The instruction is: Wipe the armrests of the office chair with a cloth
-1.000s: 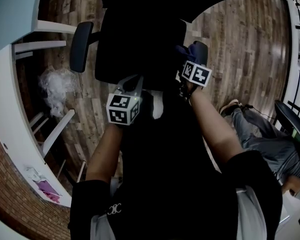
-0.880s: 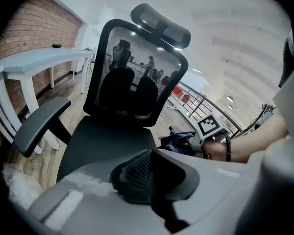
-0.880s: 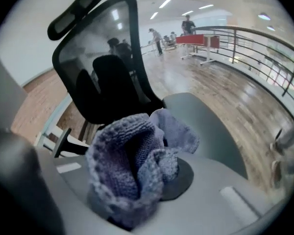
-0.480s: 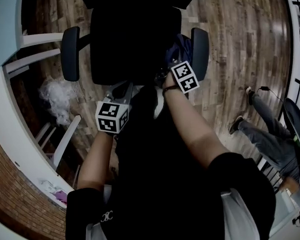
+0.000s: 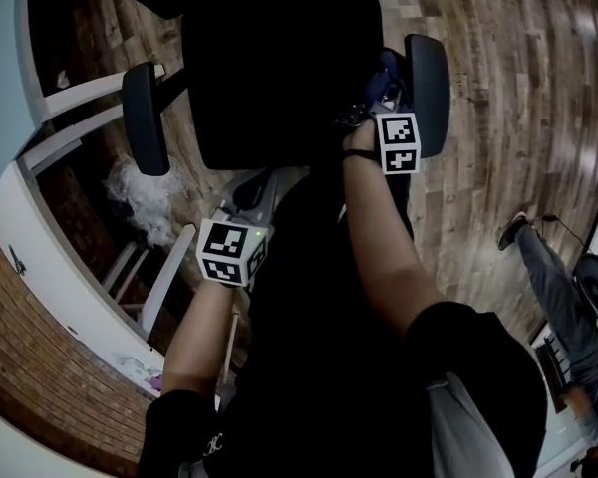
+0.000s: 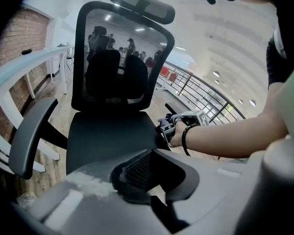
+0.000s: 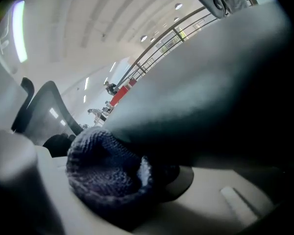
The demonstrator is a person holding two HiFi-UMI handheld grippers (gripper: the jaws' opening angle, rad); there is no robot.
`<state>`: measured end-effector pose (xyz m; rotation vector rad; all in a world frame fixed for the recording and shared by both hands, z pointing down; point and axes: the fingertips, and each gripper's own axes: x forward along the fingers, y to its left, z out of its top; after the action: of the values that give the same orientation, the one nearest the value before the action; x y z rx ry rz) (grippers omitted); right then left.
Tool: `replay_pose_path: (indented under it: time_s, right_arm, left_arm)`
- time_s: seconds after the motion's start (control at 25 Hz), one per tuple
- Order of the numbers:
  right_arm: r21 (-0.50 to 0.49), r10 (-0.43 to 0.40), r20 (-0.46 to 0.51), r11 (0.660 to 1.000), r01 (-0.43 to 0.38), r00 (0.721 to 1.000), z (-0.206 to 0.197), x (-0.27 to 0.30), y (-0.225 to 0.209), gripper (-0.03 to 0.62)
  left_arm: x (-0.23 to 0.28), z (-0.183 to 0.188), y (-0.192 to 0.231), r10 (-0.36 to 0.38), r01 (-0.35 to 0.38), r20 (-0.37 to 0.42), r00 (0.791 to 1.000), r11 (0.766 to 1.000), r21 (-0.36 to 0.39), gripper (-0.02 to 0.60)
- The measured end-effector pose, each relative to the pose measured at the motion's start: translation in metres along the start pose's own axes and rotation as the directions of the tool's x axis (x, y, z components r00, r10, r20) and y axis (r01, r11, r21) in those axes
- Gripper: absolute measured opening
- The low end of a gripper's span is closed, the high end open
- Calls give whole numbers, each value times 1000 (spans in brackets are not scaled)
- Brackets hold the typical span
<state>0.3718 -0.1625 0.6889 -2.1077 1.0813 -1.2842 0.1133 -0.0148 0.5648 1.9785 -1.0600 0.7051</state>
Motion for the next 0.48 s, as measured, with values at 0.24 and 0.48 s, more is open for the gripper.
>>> replay_pose_path:
  time_s: [0.24,0.48]
  right_arm:
    - [-46,-30,9,998,31,1000,-5,7,-1,48]
    - [-278,-92,-7,957,87,996,-11,20,-6,48]
  left_arm:
    - [7,2,7,-4,4,6,1000,1000,-15,6]
    - [7,3,7,5,-5,14,1000,1000,-16,6]
